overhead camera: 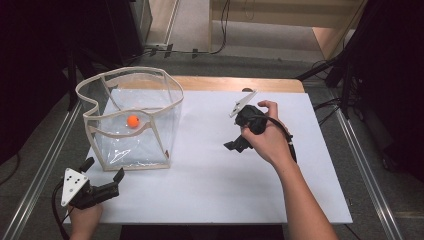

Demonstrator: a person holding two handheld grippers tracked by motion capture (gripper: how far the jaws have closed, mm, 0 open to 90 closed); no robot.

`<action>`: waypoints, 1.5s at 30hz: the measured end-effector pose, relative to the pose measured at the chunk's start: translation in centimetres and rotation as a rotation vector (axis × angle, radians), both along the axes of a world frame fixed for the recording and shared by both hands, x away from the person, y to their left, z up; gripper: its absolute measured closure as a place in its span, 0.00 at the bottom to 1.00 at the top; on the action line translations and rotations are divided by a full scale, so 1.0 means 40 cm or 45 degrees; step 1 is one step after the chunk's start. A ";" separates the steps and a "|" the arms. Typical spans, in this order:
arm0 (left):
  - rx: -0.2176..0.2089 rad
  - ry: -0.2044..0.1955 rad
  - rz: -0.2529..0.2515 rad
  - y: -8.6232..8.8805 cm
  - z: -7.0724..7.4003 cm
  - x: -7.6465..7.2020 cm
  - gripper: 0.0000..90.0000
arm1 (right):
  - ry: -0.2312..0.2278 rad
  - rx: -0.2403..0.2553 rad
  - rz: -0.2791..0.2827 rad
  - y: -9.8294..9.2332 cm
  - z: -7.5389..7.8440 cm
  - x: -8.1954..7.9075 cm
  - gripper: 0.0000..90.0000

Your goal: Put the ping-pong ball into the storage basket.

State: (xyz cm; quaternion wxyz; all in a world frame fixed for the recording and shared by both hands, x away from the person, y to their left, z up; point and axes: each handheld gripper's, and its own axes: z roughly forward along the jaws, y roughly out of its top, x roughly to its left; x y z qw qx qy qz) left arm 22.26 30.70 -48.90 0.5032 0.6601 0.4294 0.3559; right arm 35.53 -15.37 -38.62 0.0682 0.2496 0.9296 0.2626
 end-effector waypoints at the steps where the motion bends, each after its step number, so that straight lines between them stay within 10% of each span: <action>1: 0.003 0.001 0.002 -0.001 0.000 0.000 0.00 | -0.001 0.010 -0.010 -0.009 -0.008 -0.006 0.00; 45: 0.025 0.004 0.006 -0.005 0.000 0.000 0.00 | -0.096 0.289 -0.286 -0.255 -0.143 -0.159 0.00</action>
